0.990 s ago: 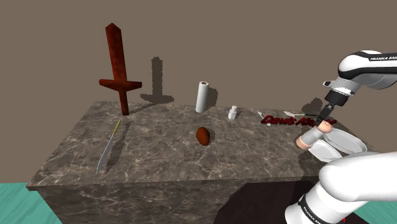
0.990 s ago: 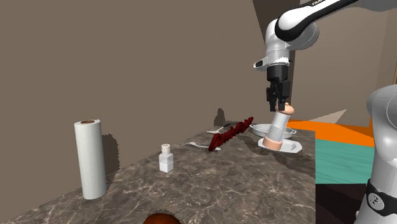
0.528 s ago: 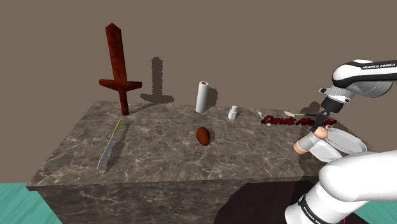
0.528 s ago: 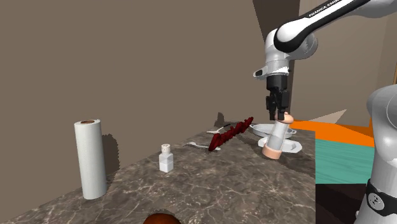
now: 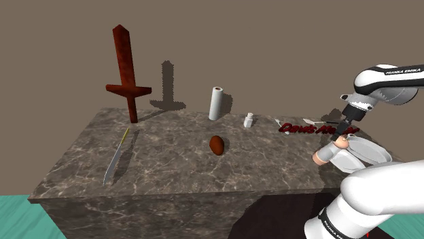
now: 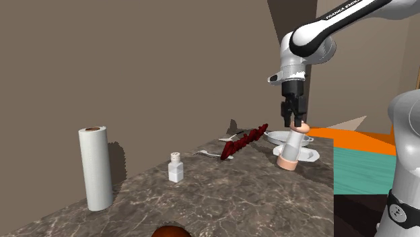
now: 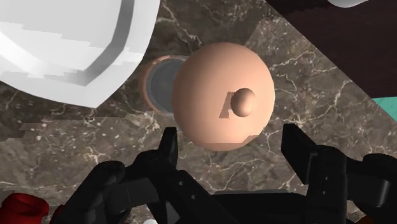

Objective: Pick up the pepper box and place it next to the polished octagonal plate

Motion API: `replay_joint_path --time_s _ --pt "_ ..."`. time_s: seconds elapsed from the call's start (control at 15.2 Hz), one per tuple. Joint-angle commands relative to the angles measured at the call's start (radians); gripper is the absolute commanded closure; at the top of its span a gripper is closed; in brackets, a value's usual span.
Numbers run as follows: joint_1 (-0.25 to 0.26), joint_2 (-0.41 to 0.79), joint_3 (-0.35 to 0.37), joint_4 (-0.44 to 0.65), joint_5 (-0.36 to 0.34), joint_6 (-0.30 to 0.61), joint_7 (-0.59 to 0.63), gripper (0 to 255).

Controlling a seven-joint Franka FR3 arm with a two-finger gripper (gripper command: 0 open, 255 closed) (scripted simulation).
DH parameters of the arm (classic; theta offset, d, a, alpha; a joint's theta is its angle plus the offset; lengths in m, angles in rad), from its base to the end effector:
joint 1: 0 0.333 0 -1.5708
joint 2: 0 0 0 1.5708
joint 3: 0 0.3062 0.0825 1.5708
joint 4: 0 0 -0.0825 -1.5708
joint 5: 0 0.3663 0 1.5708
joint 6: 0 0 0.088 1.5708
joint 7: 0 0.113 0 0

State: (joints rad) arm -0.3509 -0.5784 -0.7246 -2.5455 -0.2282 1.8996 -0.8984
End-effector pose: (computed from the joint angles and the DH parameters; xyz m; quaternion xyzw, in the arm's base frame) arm 0.1638 -0.3285 0.3965 -0.9930 -0.0187 -0.0154 0.1156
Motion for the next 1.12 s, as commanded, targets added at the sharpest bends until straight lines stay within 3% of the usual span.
replay_joint_path --time_s 0.0,0.26,0.53,1.06 --pt "0.000 0.000 0.000 0.000 0.000 0.000 0.000 0" --pt "0.000 0.000 0.000 0.000 0.000 0.000 0.000 0" --pt "0.004 -0.015 0.026 0.118 0.017 -0.130 -0.002 0" --pt "0.004 -0.015 0.027 0.118 0.017 -0.130 -0.002 0"
